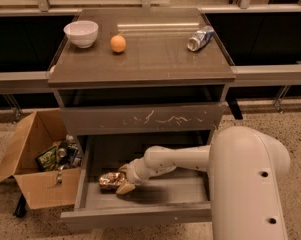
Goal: Pick orange can from middle drawer and place on counter
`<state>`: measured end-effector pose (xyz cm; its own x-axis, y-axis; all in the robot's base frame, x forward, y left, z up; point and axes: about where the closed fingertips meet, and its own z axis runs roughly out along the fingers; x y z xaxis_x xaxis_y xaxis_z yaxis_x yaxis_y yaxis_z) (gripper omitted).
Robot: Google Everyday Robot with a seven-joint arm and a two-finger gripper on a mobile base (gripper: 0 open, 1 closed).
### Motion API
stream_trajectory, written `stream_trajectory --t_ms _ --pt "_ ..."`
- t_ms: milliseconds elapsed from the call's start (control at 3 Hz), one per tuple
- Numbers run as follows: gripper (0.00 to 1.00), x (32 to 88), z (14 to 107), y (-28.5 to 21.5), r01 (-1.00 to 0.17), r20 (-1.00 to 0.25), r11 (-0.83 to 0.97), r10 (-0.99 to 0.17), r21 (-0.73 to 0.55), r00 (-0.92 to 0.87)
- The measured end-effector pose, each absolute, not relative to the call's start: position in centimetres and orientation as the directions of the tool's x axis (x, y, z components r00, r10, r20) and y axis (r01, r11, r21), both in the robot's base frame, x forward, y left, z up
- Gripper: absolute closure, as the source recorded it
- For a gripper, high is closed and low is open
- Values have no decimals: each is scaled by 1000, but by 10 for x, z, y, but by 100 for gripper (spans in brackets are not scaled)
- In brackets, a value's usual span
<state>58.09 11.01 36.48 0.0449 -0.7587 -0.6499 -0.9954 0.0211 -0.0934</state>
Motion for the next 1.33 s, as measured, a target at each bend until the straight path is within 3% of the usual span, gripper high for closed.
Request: stream_trajectory --t_ms 667,1000,1333 --pt "89 581 392 97 -987 -686 30 -723 -156 87" --pt "100 575 429 70 -980 -735 35 -667 -194 122" --pt "100 573 432 60 -979 -739 45 -663 -200 121"
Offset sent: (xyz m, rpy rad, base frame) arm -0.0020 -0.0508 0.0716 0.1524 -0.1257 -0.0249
